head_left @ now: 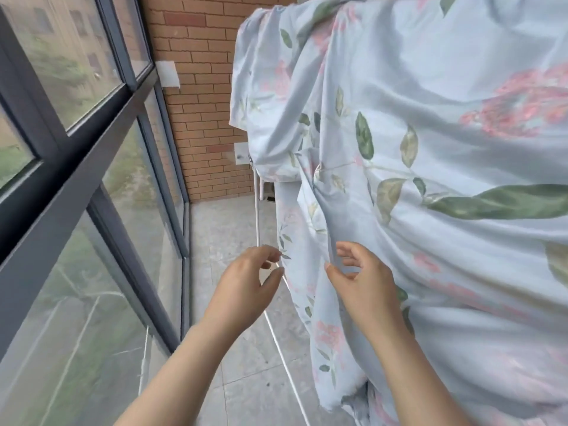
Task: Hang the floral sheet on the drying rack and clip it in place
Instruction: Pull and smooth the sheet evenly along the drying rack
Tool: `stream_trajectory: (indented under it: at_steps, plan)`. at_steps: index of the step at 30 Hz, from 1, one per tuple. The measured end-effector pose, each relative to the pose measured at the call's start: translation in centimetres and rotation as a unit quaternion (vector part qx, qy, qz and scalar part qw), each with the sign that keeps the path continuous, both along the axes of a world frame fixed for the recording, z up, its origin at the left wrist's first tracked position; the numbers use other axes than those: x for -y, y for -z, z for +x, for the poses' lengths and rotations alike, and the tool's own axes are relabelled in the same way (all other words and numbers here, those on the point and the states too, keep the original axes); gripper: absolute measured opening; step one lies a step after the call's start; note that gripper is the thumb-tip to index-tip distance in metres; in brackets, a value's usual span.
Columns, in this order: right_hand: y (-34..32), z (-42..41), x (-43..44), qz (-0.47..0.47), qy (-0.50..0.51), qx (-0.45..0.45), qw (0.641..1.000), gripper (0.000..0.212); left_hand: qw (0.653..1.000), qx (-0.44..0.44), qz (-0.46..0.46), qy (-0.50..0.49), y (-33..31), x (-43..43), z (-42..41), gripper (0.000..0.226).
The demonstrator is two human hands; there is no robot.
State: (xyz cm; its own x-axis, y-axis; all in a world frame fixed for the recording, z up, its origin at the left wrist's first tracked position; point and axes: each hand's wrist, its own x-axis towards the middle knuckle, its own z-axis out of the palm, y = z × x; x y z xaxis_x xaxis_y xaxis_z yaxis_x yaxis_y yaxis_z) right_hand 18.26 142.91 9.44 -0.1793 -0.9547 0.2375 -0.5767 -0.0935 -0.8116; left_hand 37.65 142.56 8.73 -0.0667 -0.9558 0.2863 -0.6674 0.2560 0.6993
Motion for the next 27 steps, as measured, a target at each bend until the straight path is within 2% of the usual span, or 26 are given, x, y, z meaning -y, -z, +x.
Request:
stream_trajectory:
  at_steps: [3,7,11,15,17,19,21,24,27]
  plan:
    - [0.7,0.6,2.1,-0.004,0.039,-0.011,0.999,0.044,0.998,0.022,-0.029,0.043,-0.2,4.4,0.3,0.022]
    - [0.7,0.9,4.0,0.015,0.086,-0.008,0.996,0.045,0.98,0.076,-0.097,0.157,-0.7,9.5,-0.1,0.029]
    - [0.8,1.6,5.0,0.036,0.147,-0.015,0.988,0.044,0.939,0.082,-0.183,0.278,-1.7,14.8,-0.5,0.038]
    - [1.6,2.6,5.3,0.048,0.187,-0.02,0.981,0.037,0.882,0.168,-0.261,0.354,-1.7,18.9,-1.3,0.049]
    - [1.8,3.1,5.5,0.046,0.2,-0.018,0.979,0.027,0.87,0.213,-0.263,0.357,-1.7,20.4,-1.5,0.044]
    - [1.8,3.2,5.9,0.027,0.207,-0.019,0.978,0.011,0.867,0.233,-0.272,0.346,-1.9,21.5,-1.7,0.027]
    - [1.7,3.0,6.0,0.008,0.212,-0.041,0.976,0.011,0.865,0.229,-0.281,0.346,-1.8,21.8,-2.1,0.019]
    - [1.9,2.6,6.1,-0.003,0.226,-0.071,0.971,0.014,0.87,0.196,-0.237,0.386,-0.9,21.4,-3.0,0.025]
    - [3.4,2.3,6.2,0.01,0.247,-0.111,0.963,0.012,0.9,0.135,-0.059,0.411,1.5,20.5,-3.6,0.025]
